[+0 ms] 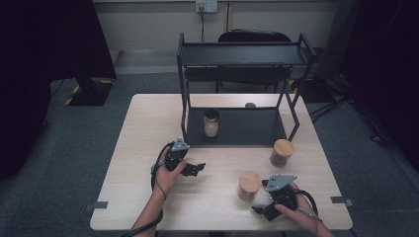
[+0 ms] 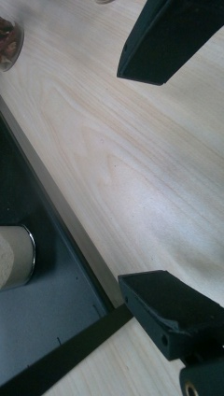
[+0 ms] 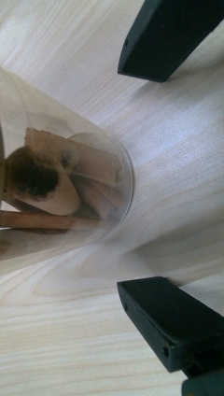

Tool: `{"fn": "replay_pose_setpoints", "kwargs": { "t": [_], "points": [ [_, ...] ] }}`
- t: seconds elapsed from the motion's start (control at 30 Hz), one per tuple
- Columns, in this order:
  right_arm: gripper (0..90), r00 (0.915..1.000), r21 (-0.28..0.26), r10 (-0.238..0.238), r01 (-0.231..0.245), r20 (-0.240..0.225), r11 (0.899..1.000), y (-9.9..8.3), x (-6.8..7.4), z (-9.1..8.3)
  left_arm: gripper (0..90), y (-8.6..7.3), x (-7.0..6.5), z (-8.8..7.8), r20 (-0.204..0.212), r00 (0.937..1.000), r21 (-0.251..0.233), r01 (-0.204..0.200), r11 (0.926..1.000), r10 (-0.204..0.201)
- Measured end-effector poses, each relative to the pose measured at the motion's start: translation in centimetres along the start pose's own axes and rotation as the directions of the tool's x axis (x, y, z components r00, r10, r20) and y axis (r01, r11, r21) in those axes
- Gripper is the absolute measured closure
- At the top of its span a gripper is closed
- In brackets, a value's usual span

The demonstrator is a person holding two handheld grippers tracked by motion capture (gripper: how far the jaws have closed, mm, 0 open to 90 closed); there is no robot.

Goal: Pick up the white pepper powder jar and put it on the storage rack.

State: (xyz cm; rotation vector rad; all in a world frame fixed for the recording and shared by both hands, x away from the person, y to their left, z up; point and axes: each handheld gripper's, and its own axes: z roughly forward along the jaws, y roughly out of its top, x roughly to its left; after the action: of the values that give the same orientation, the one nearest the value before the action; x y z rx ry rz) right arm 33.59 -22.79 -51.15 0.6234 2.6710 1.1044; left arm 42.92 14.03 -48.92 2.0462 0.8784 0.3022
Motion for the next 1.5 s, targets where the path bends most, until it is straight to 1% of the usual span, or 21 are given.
{"fn": "replay_pose_setpoints", "kwargs": {
  "t": [0.7,0.8,1.27,1.5],
  "points": [
    [0.0,1.0,0.0,0.0,0.0,0.0,1.0,0.0,0.0,0.0,2.8,-1.1,-0.4,-1.1,-0.009,0.9999,0.008,-0.007,0.9999,0.007],
    [0.0,1.0,0.0,0.0,0.0,0.0,1.0,0.0,0.0,0.0,2.8,-1.3,-0.3,-1.4,-0.012,0.9999,0.011,-0.009,0.9999,0.009],
    [0.0,1.0,0.0,0.0,0.0,0.0,1.0,0.0,0.0,0.0,2.8,-2.9,0.1,-3.2,-0.032,0.9994,0.013,0.016,0.9998,-0.015],
    [0.0,1.0,0.0,0.0,0.0,0.0,1.0,0.0,0.0,0.0,2.8,-3.3,0.3,-4.1,-0.042,0.999,0.017,0.016,0.9997,-0.015]
  ]
}}
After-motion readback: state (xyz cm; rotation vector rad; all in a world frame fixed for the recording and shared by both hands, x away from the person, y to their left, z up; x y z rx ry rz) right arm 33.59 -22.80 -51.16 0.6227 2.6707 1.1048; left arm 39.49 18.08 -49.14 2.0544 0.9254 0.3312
